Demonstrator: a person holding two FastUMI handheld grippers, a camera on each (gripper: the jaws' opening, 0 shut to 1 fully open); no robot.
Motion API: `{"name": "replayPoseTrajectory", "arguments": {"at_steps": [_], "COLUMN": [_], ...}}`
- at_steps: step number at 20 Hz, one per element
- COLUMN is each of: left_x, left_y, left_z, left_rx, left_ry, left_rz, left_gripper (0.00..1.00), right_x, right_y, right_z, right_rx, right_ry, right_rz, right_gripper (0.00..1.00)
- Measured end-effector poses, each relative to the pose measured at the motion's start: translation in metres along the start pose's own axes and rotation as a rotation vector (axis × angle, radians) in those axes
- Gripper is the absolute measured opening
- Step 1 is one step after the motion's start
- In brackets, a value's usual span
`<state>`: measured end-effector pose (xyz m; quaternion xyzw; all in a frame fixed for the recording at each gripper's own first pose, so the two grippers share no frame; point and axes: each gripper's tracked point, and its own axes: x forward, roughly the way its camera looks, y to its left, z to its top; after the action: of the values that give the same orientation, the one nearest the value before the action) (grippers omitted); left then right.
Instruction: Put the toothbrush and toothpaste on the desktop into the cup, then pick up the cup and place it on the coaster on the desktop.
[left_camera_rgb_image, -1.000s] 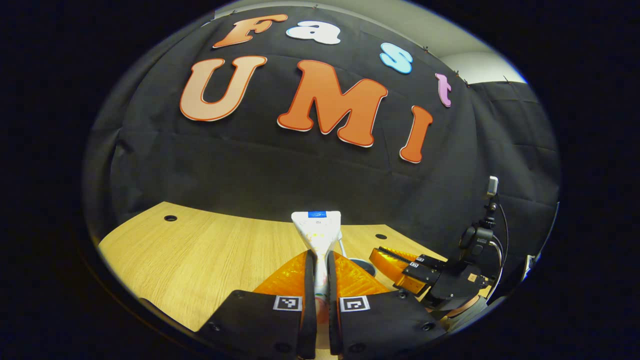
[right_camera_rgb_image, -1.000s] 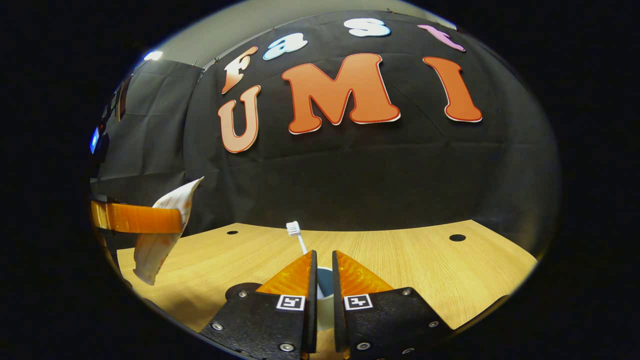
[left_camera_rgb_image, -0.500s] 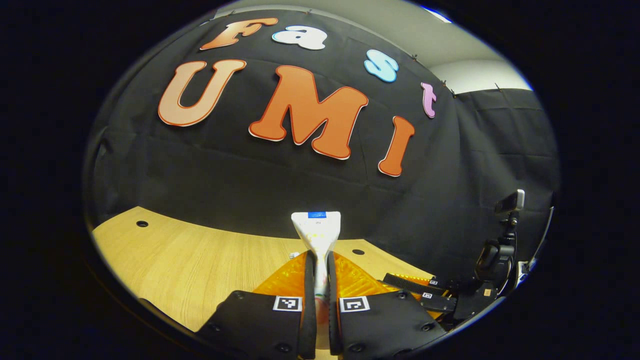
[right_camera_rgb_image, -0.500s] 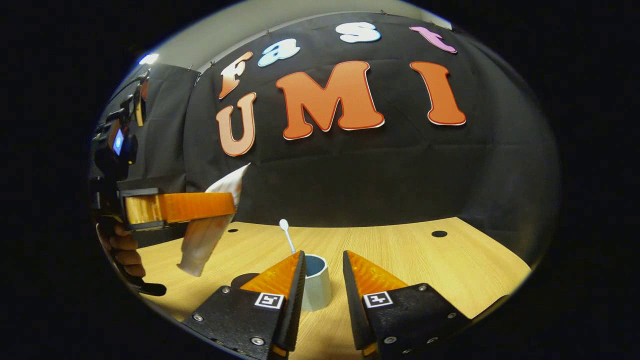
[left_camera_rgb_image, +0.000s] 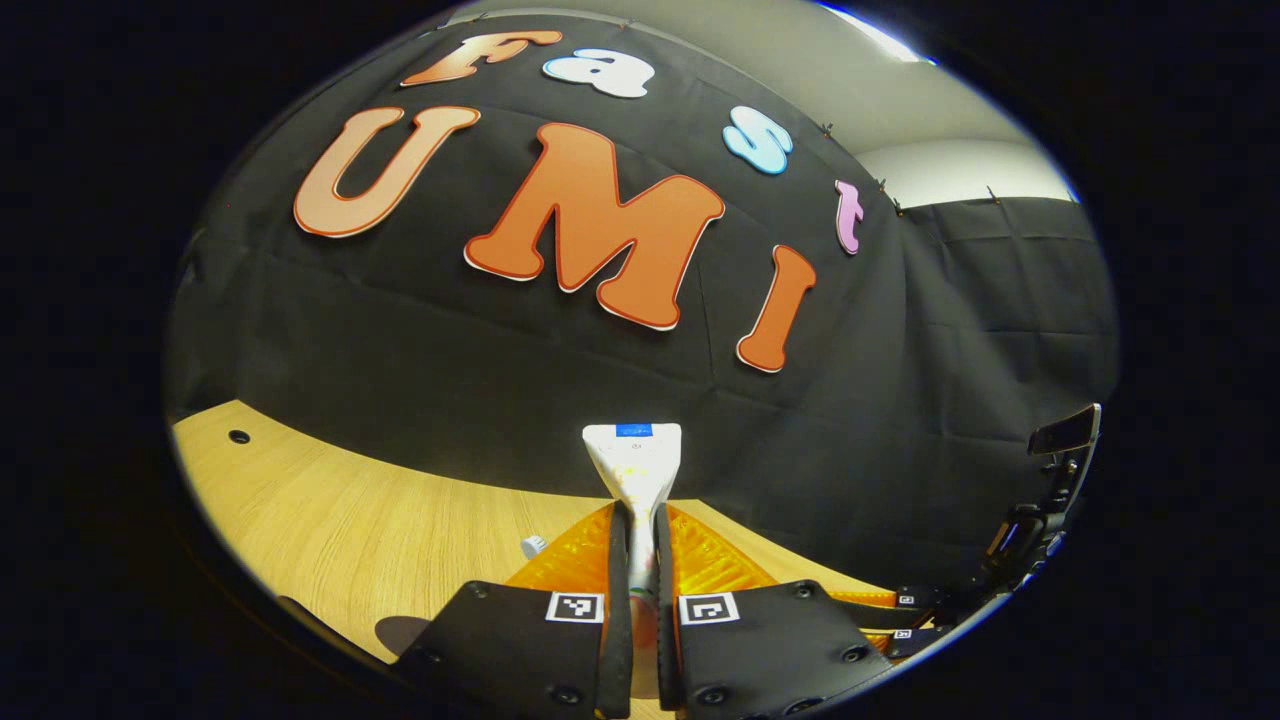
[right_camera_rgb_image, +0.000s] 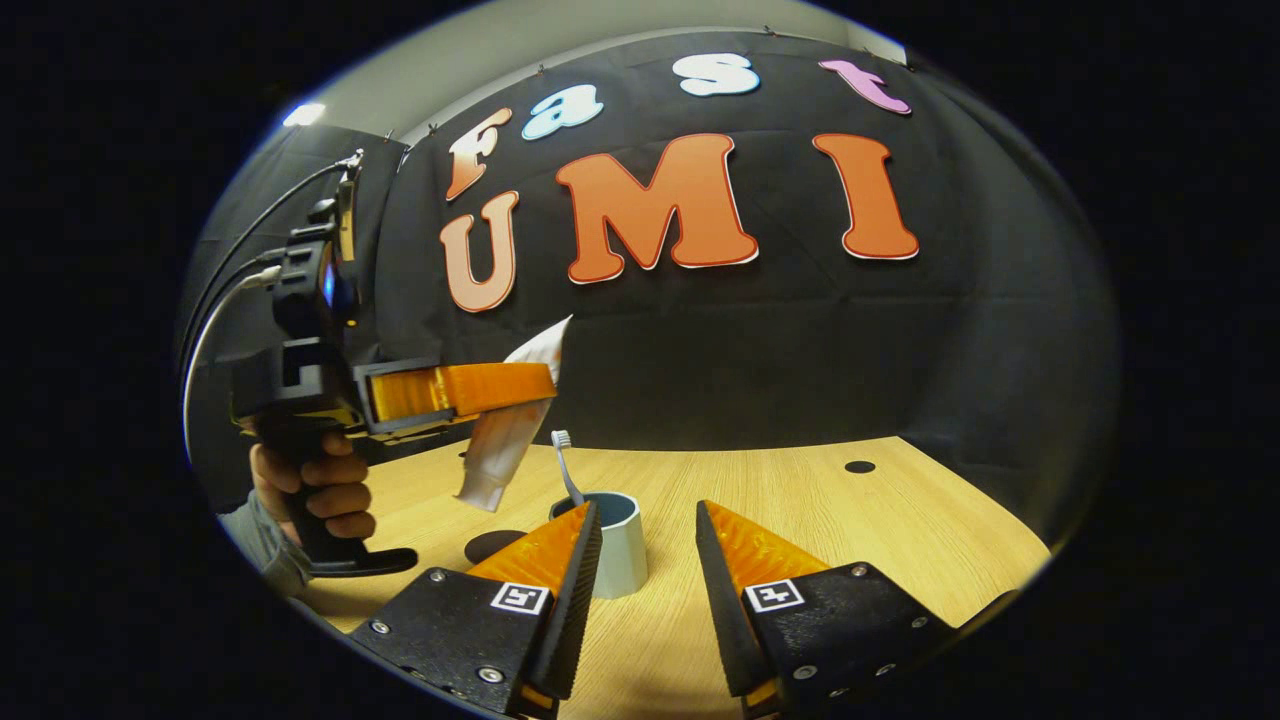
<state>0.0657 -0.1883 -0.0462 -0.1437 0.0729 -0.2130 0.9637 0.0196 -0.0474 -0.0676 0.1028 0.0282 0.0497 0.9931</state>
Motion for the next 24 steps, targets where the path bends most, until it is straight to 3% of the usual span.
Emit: {"name": "replayPoseTrajectory", "arguments": {"at_steps": [12,15,16,17,24], "left_x": [0.069,0.072,0.075,0.079,0.079], "left_y": [0.024,0.023,0.024,0.024,0.014], "left_z": [-0.040,-0.056,-0.061,-0.066,-0.079], "left_rx": [0.053,0.029,0.024,0.023,0.082], "left_ry": [0.060,0.088,0.099,0.115,0.142], "left_rz": [-0.016,-0.031,-0.032,-0.031,-0.062], "left_gripper": [0.13,0.13,0.13,0.13,0.17], "right_x": [-0.021,-0.020,-0.019,-0.018,-0.012], "right_y": [-0.019,-0.023,-0.025,-0.026,-0.030], "right_z": [-0.014,-0.017,-0.019,-0.021,-0.025], "right_rx": [-0.050,-0.055,-0.058,-0.060,-0.078], "right_ry": [0.054,0.067,0.075,0.083,0.106], "right_rz": [-0.032,-0.038,-0.041,-0.043,-0.053], "right_gripper": [0.60,0.64,0.70,0.65,0.68]}}
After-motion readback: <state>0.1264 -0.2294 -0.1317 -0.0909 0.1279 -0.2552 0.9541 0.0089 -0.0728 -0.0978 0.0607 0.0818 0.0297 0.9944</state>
